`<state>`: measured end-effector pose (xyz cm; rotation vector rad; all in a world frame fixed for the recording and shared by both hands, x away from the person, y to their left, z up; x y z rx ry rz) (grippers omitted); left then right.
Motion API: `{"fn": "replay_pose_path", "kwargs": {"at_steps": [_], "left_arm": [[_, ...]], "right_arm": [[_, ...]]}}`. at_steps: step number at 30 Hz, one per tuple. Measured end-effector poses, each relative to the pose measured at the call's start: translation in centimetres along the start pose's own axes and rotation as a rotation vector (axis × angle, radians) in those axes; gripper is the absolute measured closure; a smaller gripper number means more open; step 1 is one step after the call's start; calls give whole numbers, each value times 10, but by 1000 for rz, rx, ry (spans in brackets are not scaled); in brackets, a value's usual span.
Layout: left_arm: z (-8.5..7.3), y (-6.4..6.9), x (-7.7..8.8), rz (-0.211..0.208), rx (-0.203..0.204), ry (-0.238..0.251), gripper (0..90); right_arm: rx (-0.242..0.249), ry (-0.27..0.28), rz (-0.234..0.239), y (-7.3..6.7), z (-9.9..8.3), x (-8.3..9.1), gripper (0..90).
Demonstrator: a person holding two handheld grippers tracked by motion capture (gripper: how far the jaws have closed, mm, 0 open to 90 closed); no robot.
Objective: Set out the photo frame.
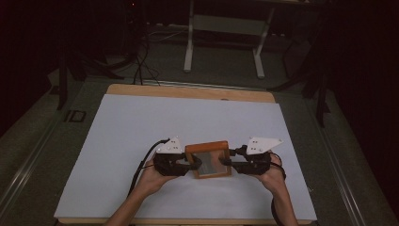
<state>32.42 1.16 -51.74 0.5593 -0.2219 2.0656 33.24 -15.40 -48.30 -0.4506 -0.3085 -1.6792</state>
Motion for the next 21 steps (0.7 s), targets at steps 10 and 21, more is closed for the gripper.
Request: {"fn": "replay_pose_path", "kwargs": {"at_steps": [10,21], "left_arm": [[2,-6,7,6,-10,-7,643],[3,-12,11,10,-1,-1,641]], "right_arm": [[-12,22,0,1,4,-6,640],[-22,42,-3,4,6,-11,638]]}}
Point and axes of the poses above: each handheld gripper's, and its own axes: x roughly backward along the jaws, z roughly out of its top, y roughly to its right, the point moved 8 cm from there along -x, roughly forward along the jaws, and after that the axes turned 10 degrees about z, right-handed, at the moved point
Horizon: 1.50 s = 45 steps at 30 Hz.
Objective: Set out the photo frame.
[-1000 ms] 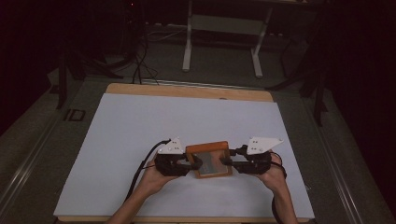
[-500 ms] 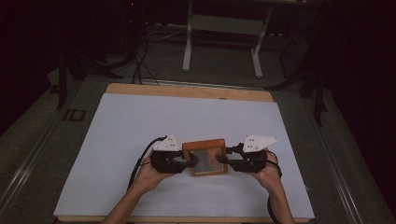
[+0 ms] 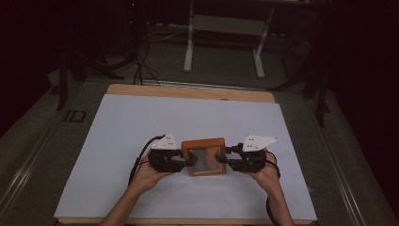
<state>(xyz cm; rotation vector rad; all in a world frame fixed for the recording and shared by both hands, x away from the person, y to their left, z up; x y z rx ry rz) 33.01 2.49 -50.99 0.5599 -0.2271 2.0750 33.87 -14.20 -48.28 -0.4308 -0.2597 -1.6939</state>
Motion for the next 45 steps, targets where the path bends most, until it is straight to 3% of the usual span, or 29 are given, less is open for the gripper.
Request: {"fn": "replay_pose_path", "kwargs": {"at_steps": [45], "left_arm": [[2,-15,11,12,8,17,637]], "right_arm": [[-56,43,-2,6,1,-15,632]]}}
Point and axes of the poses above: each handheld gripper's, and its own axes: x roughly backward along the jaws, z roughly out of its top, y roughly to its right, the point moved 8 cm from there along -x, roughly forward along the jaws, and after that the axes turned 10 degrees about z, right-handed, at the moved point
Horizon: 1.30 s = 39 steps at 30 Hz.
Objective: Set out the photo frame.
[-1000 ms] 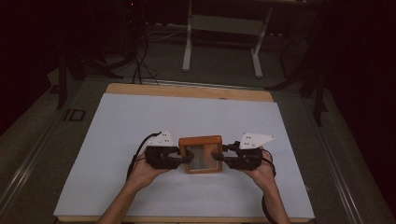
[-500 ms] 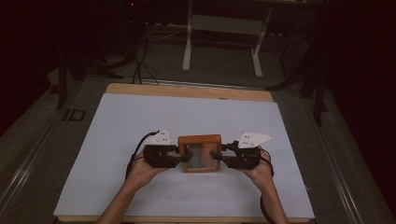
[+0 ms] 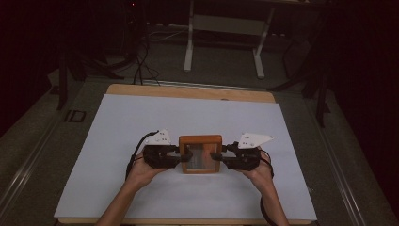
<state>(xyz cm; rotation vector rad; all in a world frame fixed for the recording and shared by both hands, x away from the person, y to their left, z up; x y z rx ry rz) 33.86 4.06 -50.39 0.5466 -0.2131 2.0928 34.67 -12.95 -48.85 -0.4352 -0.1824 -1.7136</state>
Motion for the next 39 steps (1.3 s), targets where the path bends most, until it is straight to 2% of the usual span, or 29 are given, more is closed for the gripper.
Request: {"fn": "replay_pose_path", "kwargs": {"at_steps": [15,28,39], "left_arm": [[-1,-5,-1,11,16,5,631],[-1,-12,-4,49,37,8,616],[-8,-19,-10,73,65,-9,604]], "right_arm": [[-25,8,-4,4,-3,-5,629],[-52,17,-19,12,-5,-11,620],[-97,12,-23,20,-13,-19,611]]}}
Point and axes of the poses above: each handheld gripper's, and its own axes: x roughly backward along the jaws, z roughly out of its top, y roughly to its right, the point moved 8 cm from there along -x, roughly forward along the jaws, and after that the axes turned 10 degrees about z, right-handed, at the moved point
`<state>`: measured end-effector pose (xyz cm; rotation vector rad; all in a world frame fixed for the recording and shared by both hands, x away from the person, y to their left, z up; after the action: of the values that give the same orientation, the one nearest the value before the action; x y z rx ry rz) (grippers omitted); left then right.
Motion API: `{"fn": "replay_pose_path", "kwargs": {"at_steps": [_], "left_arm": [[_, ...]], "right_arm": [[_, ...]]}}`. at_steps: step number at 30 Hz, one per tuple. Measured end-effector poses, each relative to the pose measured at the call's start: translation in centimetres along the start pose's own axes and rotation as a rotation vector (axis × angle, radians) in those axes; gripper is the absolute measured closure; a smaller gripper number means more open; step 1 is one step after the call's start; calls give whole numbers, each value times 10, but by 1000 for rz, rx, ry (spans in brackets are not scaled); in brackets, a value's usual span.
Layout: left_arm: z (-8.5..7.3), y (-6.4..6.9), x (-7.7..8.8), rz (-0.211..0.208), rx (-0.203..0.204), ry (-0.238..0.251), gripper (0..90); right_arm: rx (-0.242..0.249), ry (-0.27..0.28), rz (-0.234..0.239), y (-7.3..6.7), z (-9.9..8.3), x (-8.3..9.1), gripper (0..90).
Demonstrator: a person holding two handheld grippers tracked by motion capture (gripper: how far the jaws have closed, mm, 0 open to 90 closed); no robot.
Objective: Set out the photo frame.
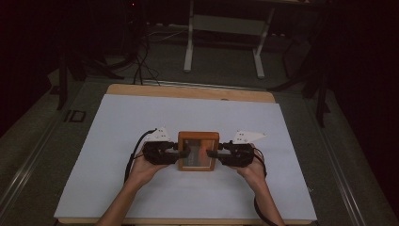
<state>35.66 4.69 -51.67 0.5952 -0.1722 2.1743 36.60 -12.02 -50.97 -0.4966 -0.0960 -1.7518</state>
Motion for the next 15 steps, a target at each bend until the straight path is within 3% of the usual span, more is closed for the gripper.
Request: {"fn": "replay_pose_path", "kwargs": {"at_steps": [15], "left_arm": [[-7,-8,-8,13,27,-5,583]], "right_arm": [[-34,-12,-10,7,-7,-8,612]]}}
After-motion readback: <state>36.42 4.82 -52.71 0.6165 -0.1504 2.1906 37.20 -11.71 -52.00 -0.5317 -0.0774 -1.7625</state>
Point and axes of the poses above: each handheld gripper's, and its own axes: x roughly backward along the jaws, z roughly out of its top, y roughly to its right, the point moved 8 cm from there along -x, roughly forward along the jaws, and after that the axes turned 10 degrees about z, right-handed, at the moved point
